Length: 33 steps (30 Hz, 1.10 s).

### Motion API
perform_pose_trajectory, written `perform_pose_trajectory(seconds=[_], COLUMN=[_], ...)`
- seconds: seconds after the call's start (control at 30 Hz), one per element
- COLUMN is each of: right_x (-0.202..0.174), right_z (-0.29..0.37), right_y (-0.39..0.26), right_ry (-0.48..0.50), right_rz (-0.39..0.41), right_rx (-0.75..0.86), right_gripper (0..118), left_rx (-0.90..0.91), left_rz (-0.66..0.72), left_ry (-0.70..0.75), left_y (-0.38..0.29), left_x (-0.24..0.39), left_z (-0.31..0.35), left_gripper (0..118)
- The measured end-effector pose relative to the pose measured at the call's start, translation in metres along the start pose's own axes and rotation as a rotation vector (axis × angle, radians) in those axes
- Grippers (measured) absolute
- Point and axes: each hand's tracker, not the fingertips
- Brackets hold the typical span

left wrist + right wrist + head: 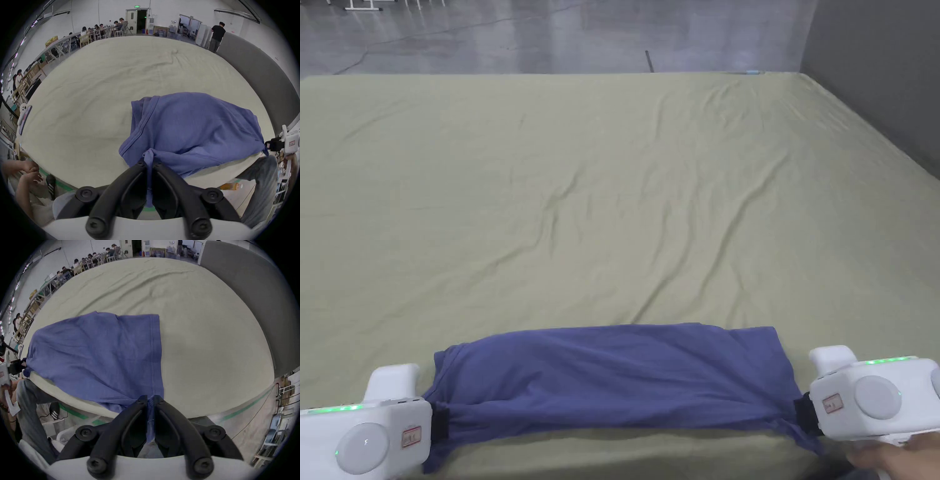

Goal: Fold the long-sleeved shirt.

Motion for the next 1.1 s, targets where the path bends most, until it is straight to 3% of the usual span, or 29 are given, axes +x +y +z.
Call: perform_pose_trajectory(seconds=[0.07,0.1,0.13,0.17,0.2,0.3,0.33,0.37,0.4,0.63,0.77,0.9,0.93,0.97,1.0,1.03,1.1], right_x=[-0.001,-0.006,-0.007,-0.009,-0.01,-0.021,-0.026,-0.033,-0.04,-0.071,-0.074,-0.072,-0.073,-0.075,-0.077,-0.076,-0.078], right_z=[0.007,0.021,0.027,0.036,0.051,0.083,0.091,0.102,0.105,0.106,0.103,0.099,0.098,0.097,0.095,0.092,0.088], right_y=[0.001,0.0,0.003,0.006,0.009,0.024,0.027,0.031,0.034,0.045,0.047,0.044,0.043,0.042,0.041,0.039,0.039], right_ry=[-0.009,-0.011,-0.014,-0.018,0.002,0.019,0.028,0.034,0.024,-0.045,-0.03,0.0,0.006,0.008,0.006,0.003,0.012], right_rz=[0.006,0.002,-0.003,-0.017,-0.037,-0.098,-0.108,-0.092,-0.07,-0.008,-0.034,-0.029,-0.027,-0.021,-0.014,-0.011,-0.016], right_rx=[0.027,0.045,0.055,0.082,0.172,0.284,0.326,0.373,0.389,0.391,0.386,0.371,0.368,0.365,0.361,0.354,0.344], right_gripper=[26,26,79,110,118,113,92,48,2,2,2,2,2,2,2,2,2], left_rx=[0.036,0.038,0.033,0.025,0.11,0.127,0.162,0.193,0.192,0.21,0.217,0.225,0.213,0.191,0.168,0.132,0.101], left_rz=[0.058,0.055,0.05,0.043,0.032,0.05,0.037,0.015,0.006,-0.05,-0.021,0.229,0.284,0.348,0.405,0.457,0.551], left_ry=[-0.005,-0.004,0.0,-0.001,-0.043,-0.05,-0.068,-0.074,-0.059,-0.021,-0.034,-0.241,-0.301,-0.366,-0.412,-0.431,-0.521], left_y=[0.002,0.004,0.007,0.009,0.014,0.031,0.036,0.042,0.047,0.043,0.039,0.041,0.04,0.042,0.04,0.037,0.018], left_x=[-0.003,-0.004,-0.004,-0.003,-0.003,0.004,0.006,0.009,0.011,0.02,0.014,-0.029,-0.043,-0.061,-0.074,-0.086,-0.085], left_z=[0.006,0.011,0.014,0.019,0.033,0.056,0.063,0.068,0.068,0.057,0.055,0.053,0.048,0.04,0.033,0.023,0.01], left_gripper=[30,30,94,118,118,117,89,27,0,0,0,0,11,51,104,118,118])
